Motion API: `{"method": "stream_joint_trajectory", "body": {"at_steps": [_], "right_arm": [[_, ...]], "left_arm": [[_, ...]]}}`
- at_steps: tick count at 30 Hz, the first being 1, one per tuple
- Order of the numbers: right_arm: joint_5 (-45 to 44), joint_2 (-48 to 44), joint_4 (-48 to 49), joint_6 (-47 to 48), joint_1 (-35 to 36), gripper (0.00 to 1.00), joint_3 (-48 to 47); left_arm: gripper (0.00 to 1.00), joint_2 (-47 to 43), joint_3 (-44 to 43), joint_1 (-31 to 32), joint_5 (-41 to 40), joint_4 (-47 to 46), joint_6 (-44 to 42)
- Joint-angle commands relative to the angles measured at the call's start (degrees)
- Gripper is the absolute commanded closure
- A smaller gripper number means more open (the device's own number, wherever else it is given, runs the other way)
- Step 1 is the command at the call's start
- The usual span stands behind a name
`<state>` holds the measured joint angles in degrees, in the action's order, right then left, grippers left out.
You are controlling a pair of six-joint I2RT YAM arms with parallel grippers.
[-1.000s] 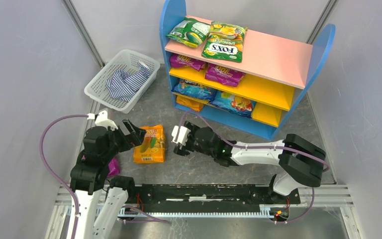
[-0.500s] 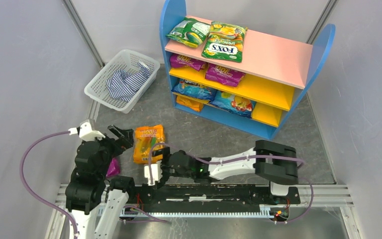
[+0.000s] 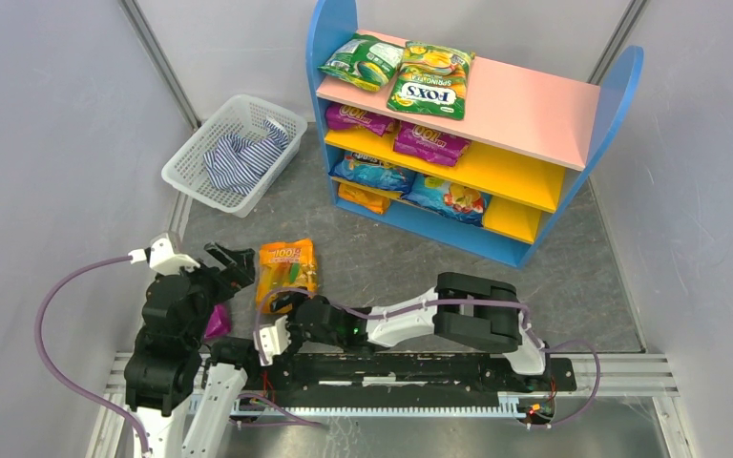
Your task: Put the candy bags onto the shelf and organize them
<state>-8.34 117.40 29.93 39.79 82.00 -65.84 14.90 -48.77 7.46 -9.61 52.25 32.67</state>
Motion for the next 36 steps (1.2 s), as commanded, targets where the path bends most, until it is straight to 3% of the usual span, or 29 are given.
{"method": "stream_joint_trajectory", "body": {"at_steps": [1, 5, 10, 15, 24, 36], "right_arm": [[-4.94, 2.3, 2.73, 1.43, 0.01, 0.19, -3.05], [-7.91, 4.83, 2.76, 2.07, 0.01, 0.31, -4.12], [-10.1, 6.88, 3.55, 3.45, -0.01, 0.36, -4.39], [-11.95, 6.14, 4.72, 3.37, 0.0, 0.51, -3.87], [-11.5, -2.16, 6.87, 1.84, 0.0, 0.77, 2.52], [-17.49, -18.98, 5.34, 0.57, -0.35, 1.0, 16.09]], "left_arm": [[0.0, 0.35, -1.24, -0.43, 1.13, -1.22, 0.18], [0.0, 0.11, -1.26, -0.52, 1.62, -1.61, -0.13], [0.0, 0.48, -1.15, -0.74, 2.24, -1.92, -0.45], [0.0, 0.75, -1.16, -0.85, 2.57, -1.99, -0.76], [0.0, 0.92, -1.15, -0.87, 2.58, -1.89, -0.76], [0.0, 0.84, -1.06, -0.87, 2.32, -1.8, -0.5]]}}
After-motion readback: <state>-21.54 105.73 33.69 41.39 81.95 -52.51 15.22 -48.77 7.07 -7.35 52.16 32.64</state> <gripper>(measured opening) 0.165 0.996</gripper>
